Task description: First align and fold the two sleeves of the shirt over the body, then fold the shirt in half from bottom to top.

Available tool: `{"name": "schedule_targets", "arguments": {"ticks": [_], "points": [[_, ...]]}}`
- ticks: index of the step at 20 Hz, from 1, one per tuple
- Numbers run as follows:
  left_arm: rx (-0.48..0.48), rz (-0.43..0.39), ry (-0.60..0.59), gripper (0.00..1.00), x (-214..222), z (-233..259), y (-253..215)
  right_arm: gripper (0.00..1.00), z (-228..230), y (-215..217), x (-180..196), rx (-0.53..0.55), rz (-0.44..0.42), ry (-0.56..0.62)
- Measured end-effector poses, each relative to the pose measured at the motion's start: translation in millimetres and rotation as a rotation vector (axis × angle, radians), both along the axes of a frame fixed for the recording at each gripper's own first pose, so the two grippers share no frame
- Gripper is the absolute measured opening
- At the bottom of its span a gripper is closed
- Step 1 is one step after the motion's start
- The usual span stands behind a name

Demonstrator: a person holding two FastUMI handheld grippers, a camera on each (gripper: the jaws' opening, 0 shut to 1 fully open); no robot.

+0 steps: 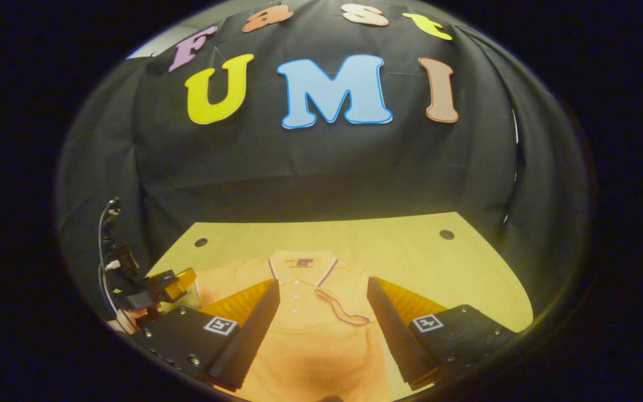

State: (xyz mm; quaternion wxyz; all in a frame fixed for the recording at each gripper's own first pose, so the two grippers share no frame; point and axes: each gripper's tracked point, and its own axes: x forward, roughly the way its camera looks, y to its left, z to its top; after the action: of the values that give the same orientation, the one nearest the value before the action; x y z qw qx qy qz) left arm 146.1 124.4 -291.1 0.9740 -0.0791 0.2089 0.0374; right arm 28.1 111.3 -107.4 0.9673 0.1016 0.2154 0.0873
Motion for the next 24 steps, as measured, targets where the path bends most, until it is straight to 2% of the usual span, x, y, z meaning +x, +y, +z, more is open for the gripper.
{"name": "schedule_targets", "arguments": {"ticks": [10, 16, 18, 23, 24], "points": [[0.0, 0.03, 0.137, 0.94, 36.1, -75.1, 12.9, 0.98, -3.1, 19.0, -51.5, -0.018, 0.008, 0.029], [0.077, 0.012, 0.171, 0.95, 45.1, -82.6, 9.2, 0.98, -0.2, 19.8, -58.5, -0.016, -0.016, 0.033], [0.141, 0.03, 0.192, 0.81, 47.2, -86.7, 14.1, 0.98, 0.7, 19.3, -59.9, -0.015, -0.012, 0.03], [0.161, 0.014, 0.208, 0.13, 47.8, -85.6, 7.2, 0.98, -1.5, 8.8, -59.8, -0.011, -0.019, 0.03], [0.167, 0.009, 0.203, 0.13, 48.1, -84.3, 5.2, 0.98, -1.2, 4.5, -61.6, -0.007, -0.027, 0.029]]}}
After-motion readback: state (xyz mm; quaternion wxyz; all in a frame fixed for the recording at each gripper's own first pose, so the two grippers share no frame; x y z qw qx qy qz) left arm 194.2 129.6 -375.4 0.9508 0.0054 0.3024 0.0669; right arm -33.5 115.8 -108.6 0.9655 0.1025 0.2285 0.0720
